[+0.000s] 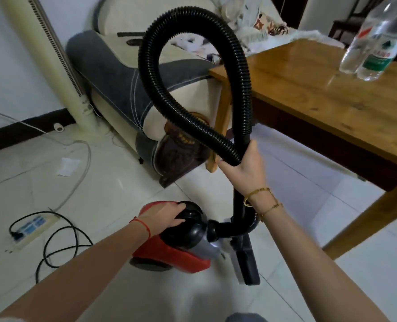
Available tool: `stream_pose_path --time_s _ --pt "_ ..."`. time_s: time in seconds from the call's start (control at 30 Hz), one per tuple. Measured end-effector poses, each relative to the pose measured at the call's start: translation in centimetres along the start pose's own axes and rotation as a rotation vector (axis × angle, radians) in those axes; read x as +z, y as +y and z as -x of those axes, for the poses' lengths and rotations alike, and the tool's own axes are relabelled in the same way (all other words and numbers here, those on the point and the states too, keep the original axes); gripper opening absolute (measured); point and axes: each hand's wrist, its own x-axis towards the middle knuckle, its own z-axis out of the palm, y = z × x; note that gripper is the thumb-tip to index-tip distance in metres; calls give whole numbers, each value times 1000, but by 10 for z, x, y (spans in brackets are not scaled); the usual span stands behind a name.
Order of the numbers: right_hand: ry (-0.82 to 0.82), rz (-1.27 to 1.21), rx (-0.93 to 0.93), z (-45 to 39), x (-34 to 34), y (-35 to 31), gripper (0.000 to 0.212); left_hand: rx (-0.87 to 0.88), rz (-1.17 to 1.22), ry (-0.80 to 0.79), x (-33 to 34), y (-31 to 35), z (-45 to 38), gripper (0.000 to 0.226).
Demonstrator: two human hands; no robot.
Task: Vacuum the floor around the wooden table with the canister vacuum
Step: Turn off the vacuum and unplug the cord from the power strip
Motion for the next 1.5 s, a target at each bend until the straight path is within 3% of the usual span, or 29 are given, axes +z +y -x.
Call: stream_pose_path --time_s 0.47,1.1,1.17,1.3,1.5 --pt "-30 -18 -58 -139 118 17 50 -160 -66 40 -13 -137 -70 46" --pt "-107 205 -85 -216 178 53 68 -170 65 54 24 -181 -123 55" --pt "-98 196 -97 -217 184 55 77 -166 40 68 23 -181 -124 53" --pt "-53 134 -153 -210 190 57 118 -169 -6 99 25 -178 -125 47" --pt "-73 197 -152 -202 189 59 137 -264 8 261 34 -163 -119 44"
